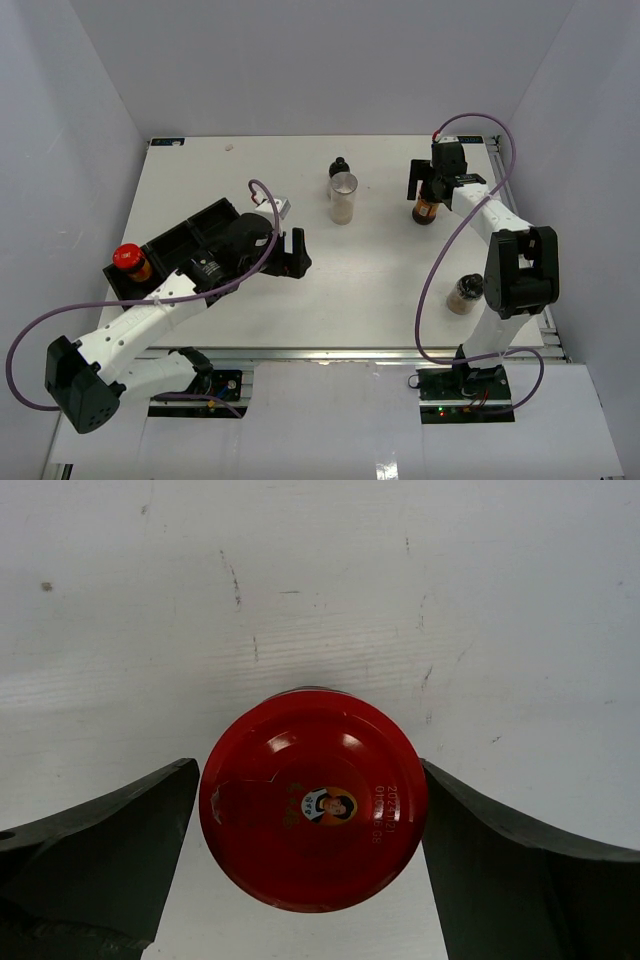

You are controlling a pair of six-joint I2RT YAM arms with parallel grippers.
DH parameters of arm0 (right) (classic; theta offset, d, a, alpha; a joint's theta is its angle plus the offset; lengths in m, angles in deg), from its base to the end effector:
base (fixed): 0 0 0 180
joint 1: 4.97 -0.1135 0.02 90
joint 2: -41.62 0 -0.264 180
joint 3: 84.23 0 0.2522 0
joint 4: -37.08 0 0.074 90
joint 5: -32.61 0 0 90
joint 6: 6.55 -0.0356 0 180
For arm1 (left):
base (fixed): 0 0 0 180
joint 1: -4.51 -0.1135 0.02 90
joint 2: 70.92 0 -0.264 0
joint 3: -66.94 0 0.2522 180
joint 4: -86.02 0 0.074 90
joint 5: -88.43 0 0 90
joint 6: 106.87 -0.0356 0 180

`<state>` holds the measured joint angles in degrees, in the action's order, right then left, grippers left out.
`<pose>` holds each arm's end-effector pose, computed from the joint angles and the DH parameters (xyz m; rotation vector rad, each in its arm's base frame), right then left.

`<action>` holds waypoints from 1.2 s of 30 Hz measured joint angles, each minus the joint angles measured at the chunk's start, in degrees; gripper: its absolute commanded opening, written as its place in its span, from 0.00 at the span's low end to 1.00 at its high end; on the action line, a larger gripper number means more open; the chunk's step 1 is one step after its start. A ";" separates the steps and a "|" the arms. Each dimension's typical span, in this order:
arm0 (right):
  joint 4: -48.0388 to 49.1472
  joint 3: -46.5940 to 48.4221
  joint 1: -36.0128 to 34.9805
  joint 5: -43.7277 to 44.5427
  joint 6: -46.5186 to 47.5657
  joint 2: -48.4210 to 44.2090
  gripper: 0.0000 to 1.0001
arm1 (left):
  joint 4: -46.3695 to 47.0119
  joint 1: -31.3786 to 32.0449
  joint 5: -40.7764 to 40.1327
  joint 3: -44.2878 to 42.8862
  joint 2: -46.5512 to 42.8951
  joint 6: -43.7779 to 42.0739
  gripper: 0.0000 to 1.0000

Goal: Organize the condiment bottles

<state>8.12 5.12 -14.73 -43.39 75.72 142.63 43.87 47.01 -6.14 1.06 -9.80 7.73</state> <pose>0.3955 0.0593 0.2510 0.0873 2.2554 -0.1160 0.1721 -0.1538 0.2991 0.3100 2.2571 -0.5466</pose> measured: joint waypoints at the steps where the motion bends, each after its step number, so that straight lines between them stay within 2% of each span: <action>1: 0.02 -0.02 0.00 0.02 0.29 0.04 0.97 | -0.14 0.00 -0.20 -0.02 0.31 0.06 0.98; 3: 0.59 -0.04 0.00 0.09 0.64 0.04 0.90 | -0.53 0.00 -0.57 -0.09 0.60 0.29 0.98; 7: 2.25 -0.09 0.00 0.22 1.51 0.04 0.68 | -0.77 0.00 -0.88 -0.53 0.60 0.60 0.98; 12: 3.10 -0.06 0.00 -0.22 2.19 0.30 0.46 | -1.74 0.00 -1.78 -2.01 0.56 1.08 0.98; 15: 3.19 -0.08 0.00 -0.28 2.30 0.30 0.27 | -2.12 0.00 -2.50 -2.66 0.34 1.53 0.98; 17: 3.17 -0.11 -0.02 -0.25 2.30 0.28 0.20 | -2.73 0.00 -2.75 -3.19 0.09 2.01 0.98; 23: 0.98 -3.48 -1.47 0.91 2.32 -3.53 0.10 | -4.69 -0.02 -3.40 -8.55 0.27 3.04 0.98; 26: -1.78 -7.50 -4.12 1.29 2.57 -8.24 0.08 | -9.46 -1.27 -4.44 -16.64 3.56 3.37 0.98; 30: -5.01 -13.53 -9.82 -1.33 2.32 -15.72 0.08 | -11.78 -5.93 -4.64 -24.42 7.35 3.88 0.98; 36: -7.14 -20.30 -16.79 -6.52 0.67 -27.49 0.08 | -17.68 -15.75 -3.42 -26.29 6.93 3.93 0.98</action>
<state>0.99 -15.18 -31.52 -49.91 76.39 115.14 26.19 31.26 -9.55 -25.23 -2.88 11.66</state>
